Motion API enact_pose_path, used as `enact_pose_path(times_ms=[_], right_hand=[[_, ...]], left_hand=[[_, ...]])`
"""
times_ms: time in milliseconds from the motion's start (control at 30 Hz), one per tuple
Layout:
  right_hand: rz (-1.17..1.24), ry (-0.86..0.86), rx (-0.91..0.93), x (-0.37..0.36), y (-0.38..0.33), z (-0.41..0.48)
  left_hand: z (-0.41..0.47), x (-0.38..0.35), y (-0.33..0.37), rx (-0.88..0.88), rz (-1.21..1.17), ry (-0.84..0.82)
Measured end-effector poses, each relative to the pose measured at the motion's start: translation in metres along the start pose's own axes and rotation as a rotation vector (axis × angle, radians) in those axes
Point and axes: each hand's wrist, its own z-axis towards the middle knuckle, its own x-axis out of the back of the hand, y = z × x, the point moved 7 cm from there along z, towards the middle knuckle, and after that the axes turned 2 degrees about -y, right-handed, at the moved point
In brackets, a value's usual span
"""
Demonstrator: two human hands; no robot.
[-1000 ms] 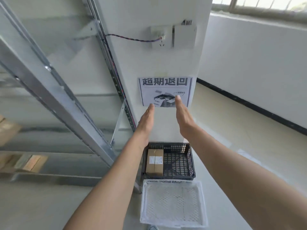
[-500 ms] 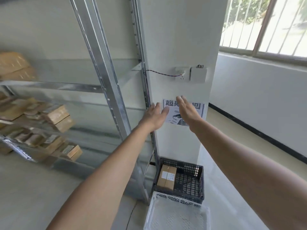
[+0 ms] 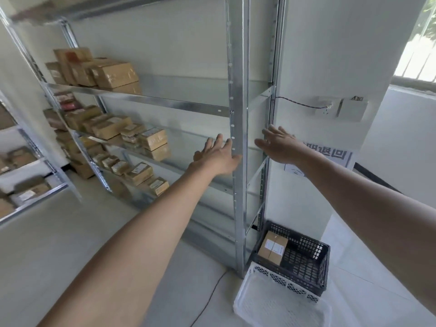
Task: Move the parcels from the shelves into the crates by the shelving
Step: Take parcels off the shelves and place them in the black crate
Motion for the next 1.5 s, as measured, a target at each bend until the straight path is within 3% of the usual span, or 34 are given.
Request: enact_pose_path(times_ms=[600,833,1167,1500], right_hand=[[-0.068,-0.022,0.365,-0.046,-0.331,0.015],[-0.050,-0.014,0.550,-0.069,-0.429,0.026],[-0.045,-0.101,0.760,-0.105,-0.536,0.062],[-0.050,-0.136,0.918,-0.125,-0.583,0.123]], left_hand=[[-0.149,0.044,-0.285,0.361,-0.038,0.087],[-0.195,0.049,-0.358,0.506,-0.008,0.117],[-0.216,0.048,-0.441,0.770,-0.026,0.153],[-0.192,0.060,-0.476,0.945,-0.067,0.162]])
